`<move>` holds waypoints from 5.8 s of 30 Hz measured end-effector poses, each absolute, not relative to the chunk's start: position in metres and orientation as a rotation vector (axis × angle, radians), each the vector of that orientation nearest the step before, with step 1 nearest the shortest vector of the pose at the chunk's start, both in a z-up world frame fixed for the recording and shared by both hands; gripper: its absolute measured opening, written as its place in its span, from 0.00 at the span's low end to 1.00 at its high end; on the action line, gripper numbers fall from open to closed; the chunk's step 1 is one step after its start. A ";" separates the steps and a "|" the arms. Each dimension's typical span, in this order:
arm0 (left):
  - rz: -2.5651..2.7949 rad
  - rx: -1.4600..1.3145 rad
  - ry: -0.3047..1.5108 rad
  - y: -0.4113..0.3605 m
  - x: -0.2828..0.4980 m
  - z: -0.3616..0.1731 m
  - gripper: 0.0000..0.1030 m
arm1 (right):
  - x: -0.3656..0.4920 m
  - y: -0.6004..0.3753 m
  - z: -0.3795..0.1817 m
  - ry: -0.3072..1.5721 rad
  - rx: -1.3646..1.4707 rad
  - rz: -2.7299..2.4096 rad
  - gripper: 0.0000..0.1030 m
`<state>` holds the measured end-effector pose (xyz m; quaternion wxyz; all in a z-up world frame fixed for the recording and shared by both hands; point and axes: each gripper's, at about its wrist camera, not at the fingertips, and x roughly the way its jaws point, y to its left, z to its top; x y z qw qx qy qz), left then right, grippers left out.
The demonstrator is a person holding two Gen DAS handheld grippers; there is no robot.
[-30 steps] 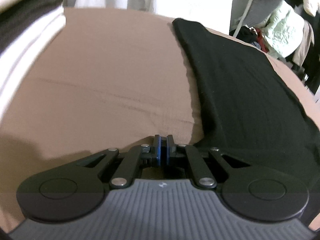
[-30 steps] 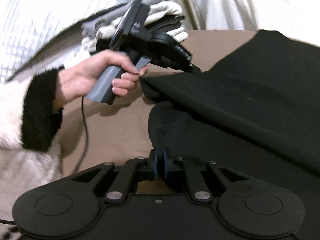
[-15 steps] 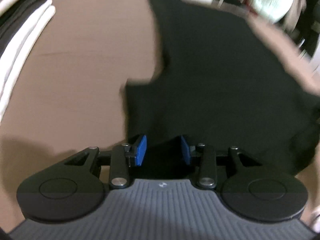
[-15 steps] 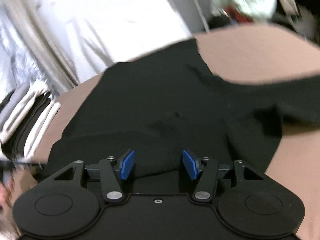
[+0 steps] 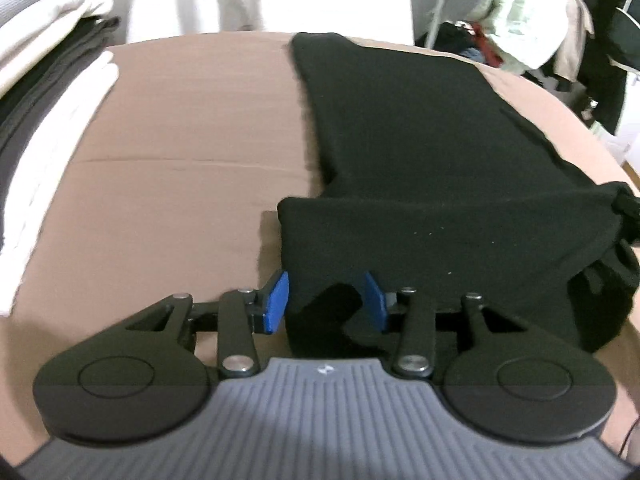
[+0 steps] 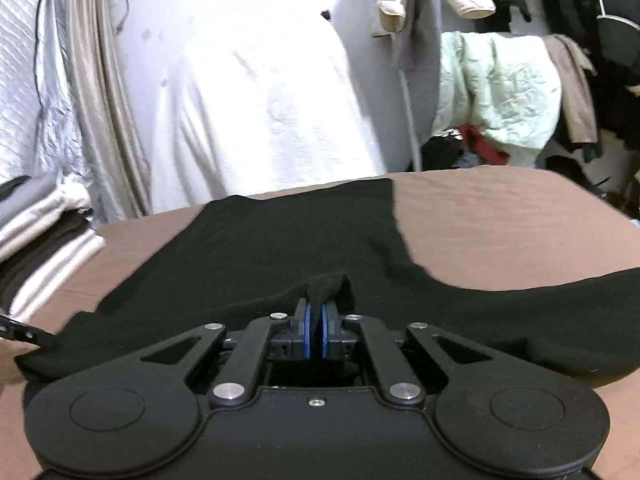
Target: Fold clothes
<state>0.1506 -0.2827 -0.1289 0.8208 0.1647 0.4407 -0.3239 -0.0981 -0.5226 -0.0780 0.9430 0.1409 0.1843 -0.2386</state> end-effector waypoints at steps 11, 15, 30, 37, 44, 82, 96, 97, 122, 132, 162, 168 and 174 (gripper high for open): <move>-0.731 0.364 0.753 -0.272 0.126 -0.095 0.59 | -0.125 -0.557 -0.105 0.498 0.479 -0.583 0.33; -0.819 0.389 0.603 -0.282 0.096 -0.062 0.60 | -0.171 -0.577 -0.088 0.437 0.602 -0.572 0.47; -1.333 0.473 0.658 -0.506 -0.002 -0.081 0.61 | -0.294 -0.693 -0.092 0.334 0.898 -0.816 0.62; -1.467 0.446 0.677 -0.577 -0.036 -0.110 0.61 | -0.298 -0.747 -0.105 0.338 0.980 -0.893 0.65; -1.538 0.331 0.778 -0.611 -0.039 -0.127 0.61 | -0.334 -0.763 -0.113 0.138 0.997 -1.016 0.66; -0.994 -0.078 0.771 -0.355 0.095 -0.074 0.65 | -0.035 -0.475 0.030 0.269 0.151 -0.263 0.07; -0.892 -0.374 1.081 -0.318 0.144 -0.134 0.65 | -0.084 -0.444 -0.046 0.488 0.216 -0.228 0.52; -0.891 -0.366 1.100 -0.320 0.144 -0.138 0.65 | -0.100 -0.451 -0.046 0.491 0.225 -0.268 0.53; -0.818 -0.058 0.786 -0.322 0.104 -0.076 0.09 | -0.175 -0.518 -0.101 0.558 0.393 -0.621 0.63; -0.717 -0.013 0.917 -0.314 0.132 -0.110 0.10 | -0.159 -0.527 -0.098 0.527 0.283 -0.602 0.61; -0.528 0.136 1.018 -0.286 0.141 -0.116 0.15 | -0.178 -0.538 -0.044 0.487 0.250 -0.469 0.45; -0.540 0.070 1.032 -0.275 0.143 -0.120 0.23 | -0.091 -0.575 -0.031 0.579 0.292 -0.360 0.61; -0.538 0.056 1.065 -0.273 0.149 -0.130 0.26 | -0.032 -0.612 -0.068 0.690 0.386 -0.417 0.41</move>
